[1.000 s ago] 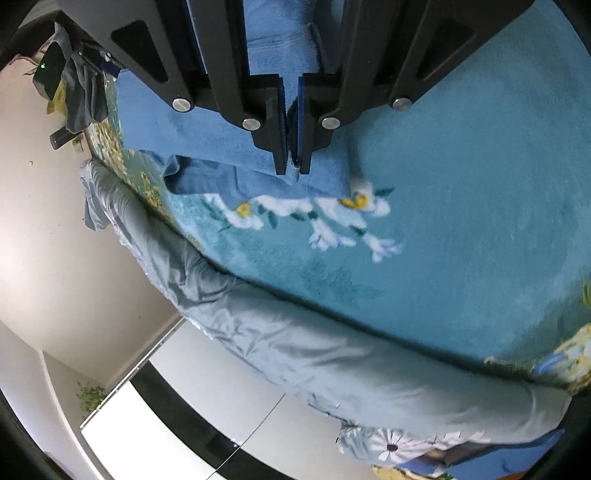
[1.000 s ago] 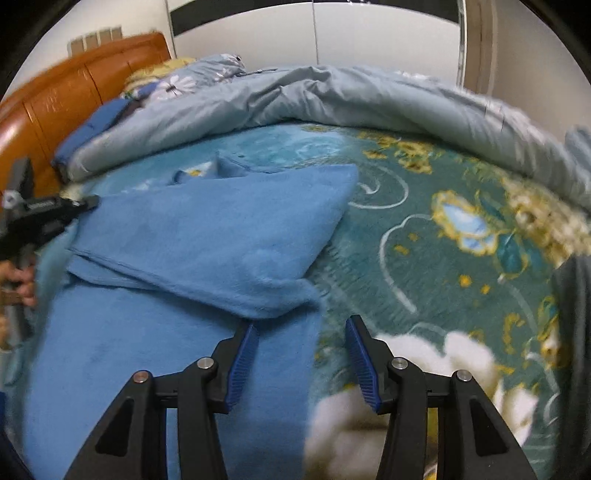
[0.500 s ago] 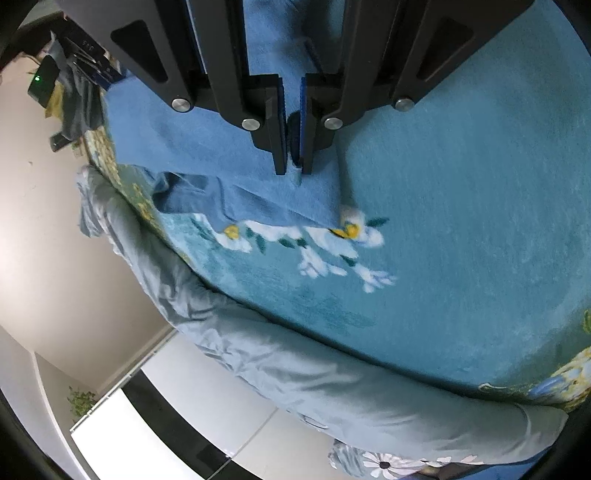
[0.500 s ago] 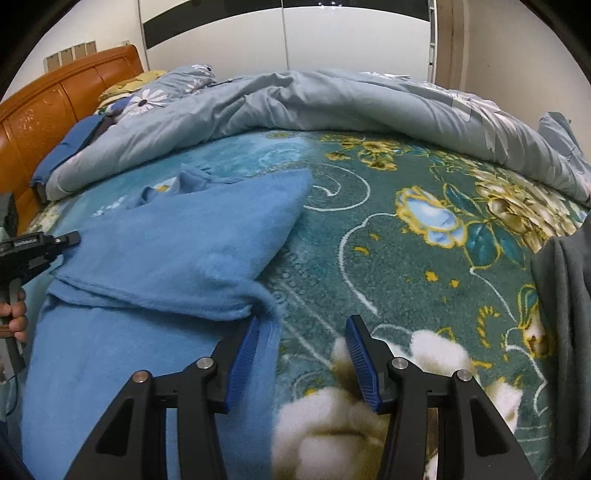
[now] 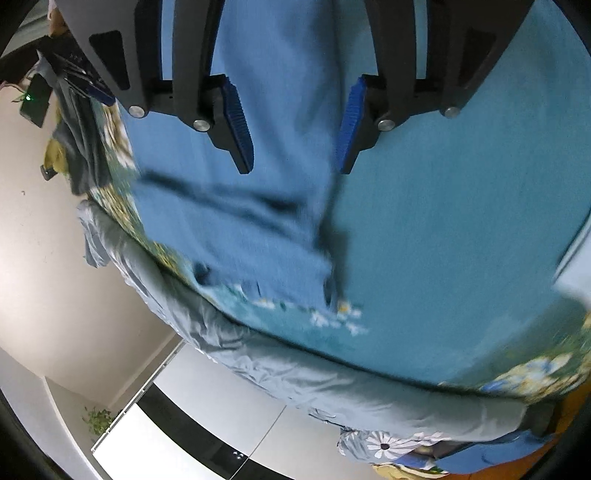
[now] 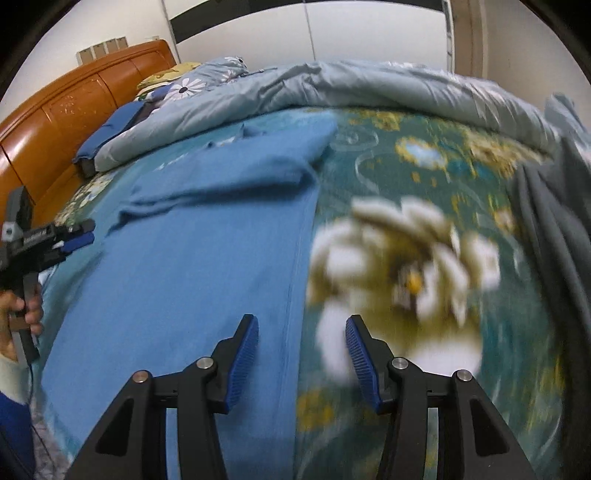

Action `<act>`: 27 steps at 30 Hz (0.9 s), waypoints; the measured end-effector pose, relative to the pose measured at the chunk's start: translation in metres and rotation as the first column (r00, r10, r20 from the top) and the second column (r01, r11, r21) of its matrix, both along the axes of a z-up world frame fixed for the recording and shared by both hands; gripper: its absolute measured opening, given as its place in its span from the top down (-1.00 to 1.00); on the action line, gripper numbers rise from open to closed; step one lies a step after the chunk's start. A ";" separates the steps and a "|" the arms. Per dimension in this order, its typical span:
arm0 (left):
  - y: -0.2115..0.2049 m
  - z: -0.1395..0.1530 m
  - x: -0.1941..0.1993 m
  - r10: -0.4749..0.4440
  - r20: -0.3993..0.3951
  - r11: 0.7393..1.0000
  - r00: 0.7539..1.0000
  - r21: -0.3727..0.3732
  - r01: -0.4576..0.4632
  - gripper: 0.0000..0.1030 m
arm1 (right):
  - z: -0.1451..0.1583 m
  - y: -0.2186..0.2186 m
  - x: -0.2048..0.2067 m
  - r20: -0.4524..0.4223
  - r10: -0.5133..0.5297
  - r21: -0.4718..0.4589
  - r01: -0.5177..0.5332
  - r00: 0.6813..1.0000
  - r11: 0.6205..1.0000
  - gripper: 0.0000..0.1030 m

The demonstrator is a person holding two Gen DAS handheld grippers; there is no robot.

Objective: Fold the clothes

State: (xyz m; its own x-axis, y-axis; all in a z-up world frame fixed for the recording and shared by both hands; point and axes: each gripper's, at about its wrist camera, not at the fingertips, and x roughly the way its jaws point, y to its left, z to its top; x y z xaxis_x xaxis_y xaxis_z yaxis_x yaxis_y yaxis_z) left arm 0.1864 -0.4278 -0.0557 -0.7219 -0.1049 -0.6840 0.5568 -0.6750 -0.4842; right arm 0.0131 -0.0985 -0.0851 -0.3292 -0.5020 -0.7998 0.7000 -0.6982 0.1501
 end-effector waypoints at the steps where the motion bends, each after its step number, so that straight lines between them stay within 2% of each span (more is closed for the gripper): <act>1: 0.010 0.000 0.011 0.002 0.001 1.000 1.000 0.003 -0.002 0.07 | -0.001 0.008 0.007 0.011 -0.005 -0.004 0.005 1.000 1.000 -0.03; 6: 0.053 -0.001 0.057 0.004 0.027 1.000 1.000 -0.010 -0.003 0.06 | -0.002 0.042 0.037 0.052 -0.026 -0.033 0.028 0.998 0.999 -0.03; 13: 0.093 -0.012 0.091 -0.066 0.053 0.998 0.996 0.026 0.065 0.06 | -0.008 0.069 0.063 0.111 -0.051 -0.085 0.060 0.993 0.995 -0.03; 17: 0.103 -0.016 0.099 -0.083 0.054 0.996 0.995 0.040 0.081 0.06 | -0.008 0.072 0.069 0.132 -0.053 -0.109 0.068 0.990 0.992 -0.03; 21: 0.103 -0.017 0.106 -0.094 0.029 0.992 0.995 0.088 0.091 0.06 | -0.008 0.075 0.071 0.159 -0.039 -0.137 0.062 0.987 0.989 -0.02; 23: 0.103 -0.019 0.108 -0.101 0.015 0.989 0.995 0.112 0.098 0.06 | -0.008 0.077 0.071 0.185 -0.026 -0.162 0.056 0.982 0.985 0.08; 25: 0.103 -0.021 0.109 -0.114 -0.002 0.985 0.993 0.129 0.113 0.06 | -0.011 0.080 0.070 0.203 -0.023 -0.166 0.057 0.979 0.985 0.45; 27: 0.105 -0.021 0.109 -0.124 -0.011 0.983 0.992 0.134 0.125 0.06 | -0.013 0.084 0.068 0.219 -0.023 -0.165 0.060 0.976 0.984 0.67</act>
